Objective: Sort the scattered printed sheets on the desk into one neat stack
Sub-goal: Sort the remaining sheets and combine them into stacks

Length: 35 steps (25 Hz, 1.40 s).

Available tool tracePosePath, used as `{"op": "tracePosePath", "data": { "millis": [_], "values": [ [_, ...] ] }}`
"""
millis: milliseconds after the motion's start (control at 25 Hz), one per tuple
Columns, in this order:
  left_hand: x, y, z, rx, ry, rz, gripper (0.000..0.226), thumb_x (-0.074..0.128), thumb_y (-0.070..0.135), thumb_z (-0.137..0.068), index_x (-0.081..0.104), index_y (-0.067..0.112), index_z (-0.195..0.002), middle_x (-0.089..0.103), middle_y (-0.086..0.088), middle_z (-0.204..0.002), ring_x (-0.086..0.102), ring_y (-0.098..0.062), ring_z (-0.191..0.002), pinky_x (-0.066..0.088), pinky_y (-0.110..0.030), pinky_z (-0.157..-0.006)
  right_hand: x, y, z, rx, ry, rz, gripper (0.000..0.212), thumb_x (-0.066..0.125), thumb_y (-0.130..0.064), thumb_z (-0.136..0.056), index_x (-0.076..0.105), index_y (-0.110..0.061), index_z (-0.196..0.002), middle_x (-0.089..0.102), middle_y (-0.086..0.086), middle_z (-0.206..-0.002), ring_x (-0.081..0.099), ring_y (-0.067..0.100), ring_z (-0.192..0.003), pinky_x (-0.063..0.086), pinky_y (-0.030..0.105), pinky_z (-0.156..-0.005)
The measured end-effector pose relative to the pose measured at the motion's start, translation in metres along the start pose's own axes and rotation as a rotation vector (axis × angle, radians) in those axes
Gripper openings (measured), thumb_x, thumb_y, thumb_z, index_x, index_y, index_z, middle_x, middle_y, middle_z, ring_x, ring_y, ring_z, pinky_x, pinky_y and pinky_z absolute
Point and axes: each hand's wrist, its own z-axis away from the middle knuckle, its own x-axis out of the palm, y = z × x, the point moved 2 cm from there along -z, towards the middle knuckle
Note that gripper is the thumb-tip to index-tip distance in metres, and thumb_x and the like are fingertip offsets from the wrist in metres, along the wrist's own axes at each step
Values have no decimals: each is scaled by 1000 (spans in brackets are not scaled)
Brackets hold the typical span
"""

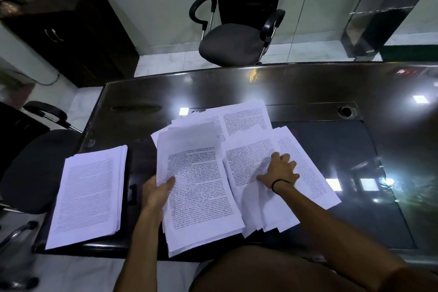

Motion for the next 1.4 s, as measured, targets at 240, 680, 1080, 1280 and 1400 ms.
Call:
{"op": "tracePosePath", "data": {
  "millis": [240,680,1080,1280,1400],
  "values": [
    [4,10,-9,17,-12,86,20,69,-2,-91,70,13,-106,73,-8,-104,69,-30,-94,54,-46,-94,7,9,-5,87,13,-32,102,86,-55,-61,29,-17,-136,31,16,-139,38,39,-126,44,57,-96],
    [1,-1,-8,8,-3,100,23,69,-1,-92,72,20,-100,75,-4,-103,72,-28,-96,56,-47,-92,-2,10,-18,111,-46,2,123,90,-59,-50,21,-19,-144,33,18,-146,38,43,-133,37,62,-102],
    [5,4,-2,35,-7,124,22,67,-2,-93,69,8,-113,73,-3,-99,69,-24,-90,54,-40,-90,2,11,-9,-42,173,166,98,79,-56,-70,27,-24,-147,31,7,-154,39,33,-135,39,57,-102],
    [-2,2,-2,47,-31,114,20,69,1,-92,71,16,-107,75,-4,-105,71,-28,-97,55,-45,-93,8,11,-7,-88,190,155,74,75,-44,-79,38,-23,-140,47,6,-142,51,31,-123,45,51,-95],
    [-9,4,-3,42,-46,103,20,70,3,-92,71,14,-109,76,-7,-106,72,-30,-99,55,-48,-95,-2,10,-12,-170,126,-162,28,63,-21,-91,56,-19,-118,68,12,-113,63,35,-99,49,38,-79]
  ]
}}
